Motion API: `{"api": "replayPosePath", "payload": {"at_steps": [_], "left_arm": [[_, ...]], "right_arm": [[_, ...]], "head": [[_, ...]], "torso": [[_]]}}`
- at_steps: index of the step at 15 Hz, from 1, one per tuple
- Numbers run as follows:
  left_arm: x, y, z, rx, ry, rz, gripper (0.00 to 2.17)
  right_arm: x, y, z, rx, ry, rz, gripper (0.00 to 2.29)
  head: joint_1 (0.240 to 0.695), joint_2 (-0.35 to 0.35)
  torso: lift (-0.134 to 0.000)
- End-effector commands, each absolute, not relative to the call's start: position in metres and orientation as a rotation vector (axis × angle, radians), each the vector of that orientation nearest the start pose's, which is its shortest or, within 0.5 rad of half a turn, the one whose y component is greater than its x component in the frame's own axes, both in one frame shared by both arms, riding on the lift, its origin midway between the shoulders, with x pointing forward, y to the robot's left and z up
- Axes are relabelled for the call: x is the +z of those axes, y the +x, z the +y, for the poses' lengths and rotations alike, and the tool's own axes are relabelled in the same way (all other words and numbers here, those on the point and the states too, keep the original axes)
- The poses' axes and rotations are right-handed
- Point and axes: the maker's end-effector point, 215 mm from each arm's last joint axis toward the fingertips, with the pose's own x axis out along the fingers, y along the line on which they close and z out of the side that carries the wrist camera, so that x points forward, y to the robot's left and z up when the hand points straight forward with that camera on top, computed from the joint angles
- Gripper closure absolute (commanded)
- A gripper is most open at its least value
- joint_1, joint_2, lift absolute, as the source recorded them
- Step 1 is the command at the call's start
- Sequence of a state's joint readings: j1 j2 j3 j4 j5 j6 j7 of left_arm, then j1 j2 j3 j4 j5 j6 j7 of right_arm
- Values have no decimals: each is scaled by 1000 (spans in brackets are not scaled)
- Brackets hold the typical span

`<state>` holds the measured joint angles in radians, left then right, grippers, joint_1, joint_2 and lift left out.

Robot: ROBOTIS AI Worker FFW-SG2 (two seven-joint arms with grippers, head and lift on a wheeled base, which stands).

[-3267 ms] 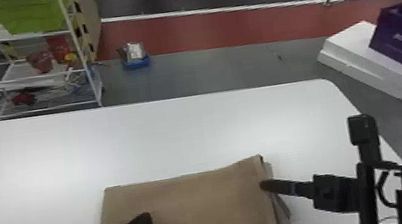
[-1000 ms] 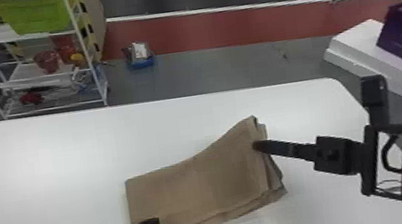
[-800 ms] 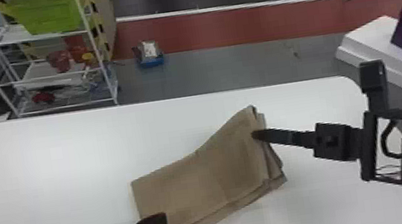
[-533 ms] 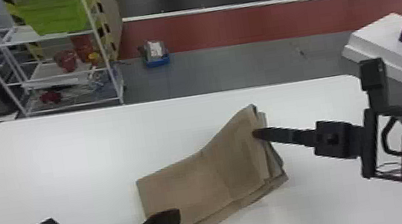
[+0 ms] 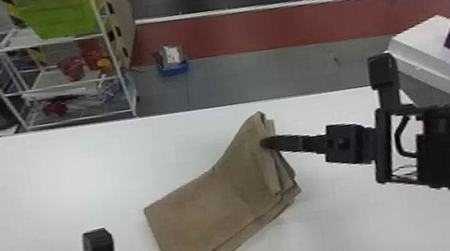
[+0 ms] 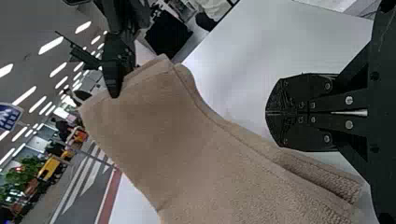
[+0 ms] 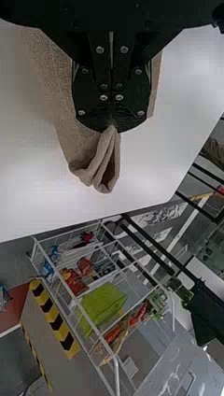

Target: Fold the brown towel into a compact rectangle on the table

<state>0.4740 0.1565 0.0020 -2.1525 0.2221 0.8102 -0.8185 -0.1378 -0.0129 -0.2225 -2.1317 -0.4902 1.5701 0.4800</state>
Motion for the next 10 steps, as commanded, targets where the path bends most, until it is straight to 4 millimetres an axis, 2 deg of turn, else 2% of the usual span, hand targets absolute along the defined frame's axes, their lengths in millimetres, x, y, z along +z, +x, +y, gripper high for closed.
{"api": "replayPosePath", "payload": {"at_steps": [1, 3, 5, 6, 8, 9, 10], "left_arm": [[-442, 318, 68, -899, -344, 671, 1521], [-426, 333, 74, -870, -315, 583, 1521], [-394, 362, 91, -796, -238, 405, 1521], [-390, 373, 100, -758, -214, 366, 1487], [-405, 392, 113, -713, -182, 367, 1308], [-416, 398, 117, -702, -170, 380, 1139], [-426, 400, 121, -693, -161, 399, 1136]], "right_arm": [[-299, 477, -100, 715, 501, 714, 1480], [-297, 479, -101, 713, 501, 710, 1480], [-299, 478, -101, 715, 499, 715, 1480], [-302, 477, -101, 714, 500, 721, 1480], [-303, 476, -98, 717, 492, 725, 1480], [-304, 475, -95, 720, 486, 729, 1480], [-305, 475, -94, 721, 483, 731, 1480]], "head": [[695, -41], [695, -45], [695, -41], [695, -34], [695, -4], [695, 3], [695, 12]], "torso": [[-124], [-124], [-124], [-124], [-124], [-124], [-124]]}}
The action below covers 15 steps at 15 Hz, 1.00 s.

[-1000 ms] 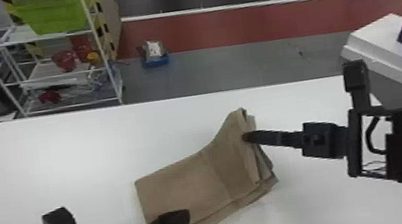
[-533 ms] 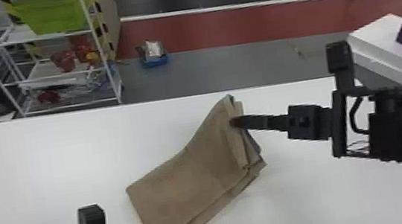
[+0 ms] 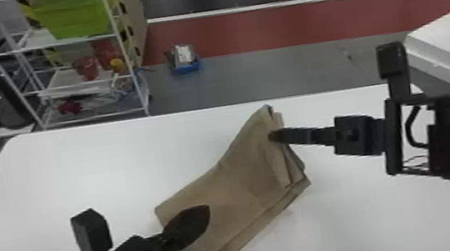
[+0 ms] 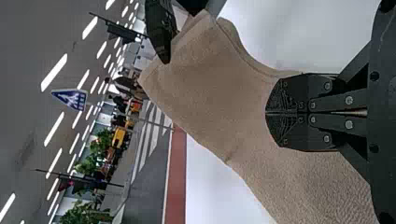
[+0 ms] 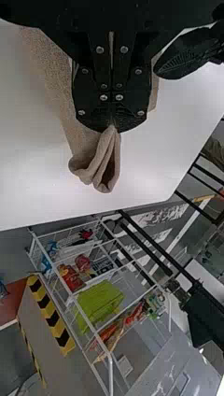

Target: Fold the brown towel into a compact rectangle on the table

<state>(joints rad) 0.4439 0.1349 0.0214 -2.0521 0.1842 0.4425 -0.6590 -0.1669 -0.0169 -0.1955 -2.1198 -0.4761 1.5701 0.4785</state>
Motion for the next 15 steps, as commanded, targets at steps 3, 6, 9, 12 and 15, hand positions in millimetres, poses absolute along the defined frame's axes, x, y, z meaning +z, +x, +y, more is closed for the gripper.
{"api": "replayPosePath", "payload": {"at_steps": [3, 6, 9, 12, 15], "left_arm": [[-447, 408, 128, -663, -100, 410, 1139], [-450, 408, 135, -648, -53, 406, 1143], [-457, 392, 137, -631, -19, 428, 1187], [-453, 371, 129, -633, 0, 418, 1187], [-444, 356, 118, -641, 6, 404, 1187]], "right_arm": [[-304, 474, -90, 727, 478, 733, 1480], [-299, 479, -91, 726, 465, 723, 1480], [-310, 484, -82, 745, 478, 763, 1480], [-324, 480, -56, 784, 452, 820, 1480], [-337, 476, -32, 821, 431, 874, 1480]], "head": [[695, 36], [695, 47], [695, 57], [695, 74], [695, 98]], "torso": [[-124], [-124], [-124], [-124], [-124]]}}
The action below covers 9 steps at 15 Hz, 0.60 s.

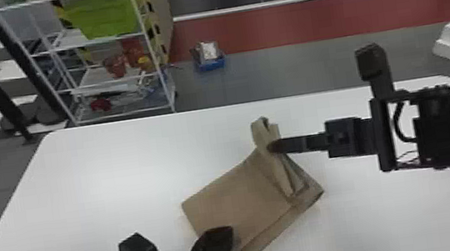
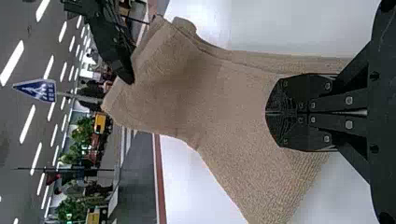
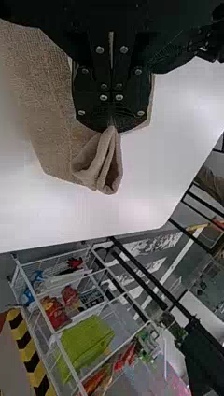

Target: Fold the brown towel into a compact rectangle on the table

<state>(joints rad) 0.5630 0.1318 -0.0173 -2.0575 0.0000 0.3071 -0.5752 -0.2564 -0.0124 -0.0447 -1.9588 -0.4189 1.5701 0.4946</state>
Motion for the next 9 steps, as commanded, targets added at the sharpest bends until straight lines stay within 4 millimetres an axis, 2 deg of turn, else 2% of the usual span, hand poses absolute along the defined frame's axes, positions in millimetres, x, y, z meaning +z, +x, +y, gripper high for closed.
{"api": "replayPosePath", "payload": {"at_steps": [1, 3, 6, 8, 9], "left_arm": [[-442, 352, 115, -645, 7, 402, 1187], [-438, 347, 108, -643, 47, 388, 1187], [-436, 361, 111, -594, 97, 328, 1160], [-444, 370, 114, -592, 102, 352, 1038], [-451, 378, 117, -592, 102, 379, 896]], "right_arm": [[-336, 475, -25, 835, 423, 877, 1480], [-336, 473, -13, 859, 415, 889, 1480], [-336, 472, -12, 862, 417, 890, 1480], [-335, 473, -16, 861, 431, 884, 1480], [-335, 473, -18, 859, 433, 885, 1480]], "head": [[695, 103], [695, 120], [695, 134], [695, 135], [695, 135]], "torso": [[-124], [-124], [-124], [-124], [-124]]}}
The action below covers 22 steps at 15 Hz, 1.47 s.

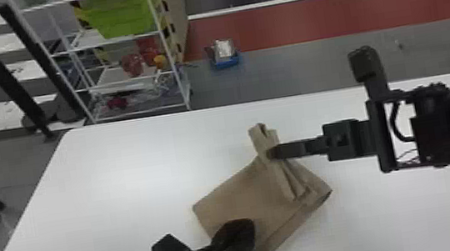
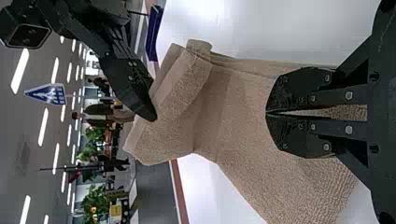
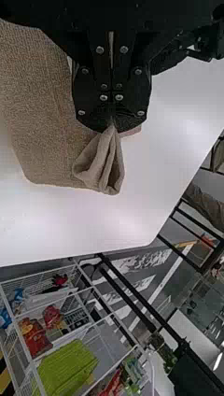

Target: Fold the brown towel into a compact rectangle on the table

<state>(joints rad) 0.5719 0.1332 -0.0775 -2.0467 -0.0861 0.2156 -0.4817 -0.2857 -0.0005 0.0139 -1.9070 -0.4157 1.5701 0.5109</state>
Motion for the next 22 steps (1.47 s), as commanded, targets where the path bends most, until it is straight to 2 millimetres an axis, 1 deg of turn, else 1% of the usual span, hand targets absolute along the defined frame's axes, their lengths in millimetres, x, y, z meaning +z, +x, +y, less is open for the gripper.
{"api": "replayPosePath", "payload": {"at_steps": [1, 3, 4, 5, 7, 9, 10, 13, 15, 17, 19, 22], "left_arm": [[-459, 382, 123, -585, 107, 399, 805], [-467, 393, 143, -552, 132, 411, 805], [-470, 396, 158, -535, 137, 420, 805], [-472, 396, 168, -529, 133, 427, 809], [-474, 394, 175, -526, 131, 433, 809], [-475, 388, 173, -535, 120, 439, 809], [-477, 382, 168, -543, 115, 442, 809], [-476, 377, 155, -563, 99, 442, 809], [-471, 377, 150, -571, 90, 434, 809], [-468, 378, 148, -574, 89, 434, 809], [-467, 377, 147, -574, 84, 431, 809], [-466, 375, 142, -583, 77, 432, 809]], "right_arm": [[-335, 472, -19, 862, 437, 885, 1480], [-334, 473, -20, 863, 441, 882, 1480], [-332, 474, -20, 864, 439, 879, 1480], [-332, 474, -20, 865, 438, 880, 1480], [-325, 477, -14, 877, 420, 870, 1480], [-322, 473, -1, 904, 401, 871, 1480], [-320, 474, 3, 909, 385, 870, 1480], [-324, 463, 20, 940, 347, 889, 1480], [-336, 452, 32, 958, 319, 924, 1480], [-349, 436, 47, 988, 293, 962, 1480], [-360, 427, 55, 999, 267, 992, 1480], [-375, 420, 60, 996, 247, 1032, 1480]], "head": [[695, 131], [695, 133], [695, 138], [695, 154], [695, 175], [695, 192], [695, 208], [695, 221], [695, 229], [695, 238], [695, 253], [695, 277]], "torso": [[-124], [-124], [-124], [-124], [-124], [-124], [-124], [-124], [-124], [-124], [-124], [-124]]}}
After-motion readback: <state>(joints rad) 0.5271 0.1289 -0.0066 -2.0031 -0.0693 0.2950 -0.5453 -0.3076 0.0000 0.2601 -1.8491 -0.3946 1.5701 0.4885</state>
